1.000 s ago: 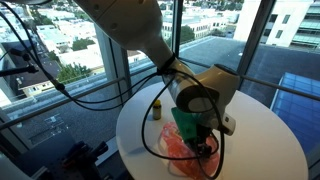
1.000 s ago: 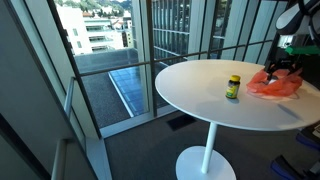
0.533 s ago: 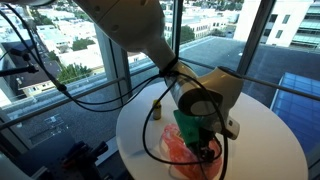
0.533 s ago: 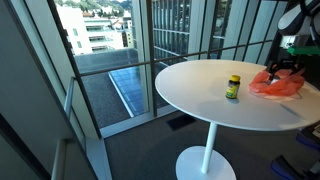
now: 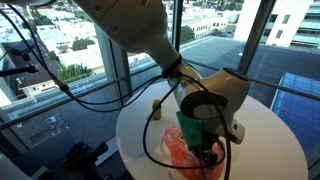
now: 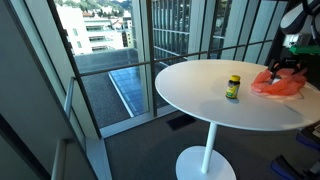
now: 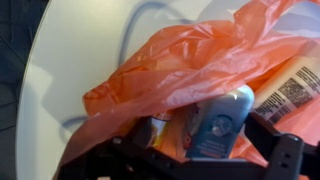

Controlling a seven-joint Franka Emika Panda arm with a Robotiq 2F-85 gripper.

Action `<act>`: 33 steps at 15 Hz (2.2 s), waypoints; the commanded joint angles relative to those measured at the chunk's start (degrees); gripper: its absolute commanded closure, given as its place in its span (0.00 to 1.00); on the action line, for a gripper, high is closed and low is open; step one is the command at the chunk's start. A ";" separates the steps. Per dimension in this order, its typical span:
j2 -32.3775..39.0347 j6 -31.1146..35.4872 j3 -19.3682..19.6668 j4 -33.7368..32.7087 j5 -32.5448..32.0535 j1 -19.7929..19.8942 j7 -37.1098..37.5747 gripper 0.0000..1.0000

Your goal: Move the blue and white item to the table

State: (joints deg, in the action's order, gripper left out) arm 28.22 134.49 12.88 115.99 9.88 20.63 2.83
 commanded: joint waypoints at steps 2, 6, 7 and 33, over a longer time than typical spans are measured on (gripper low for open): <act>1.17 0.13 -0.28 -1.98 1.44 1.18 -1.59 0.00; 1.35 0.23 -0.39 -2.34 1.39 1.30 -2.01 0.00; 1.45 0.28 -0.43 -2.48 1.39 1.33 -2.18 0.00; 1.30 -0.32 -0.49 -3.48 1.70 1.45 -2.14 0.78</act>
State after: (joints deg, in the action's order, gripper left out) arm 30.42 134.65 12.87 112.55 10.71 21.69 1.89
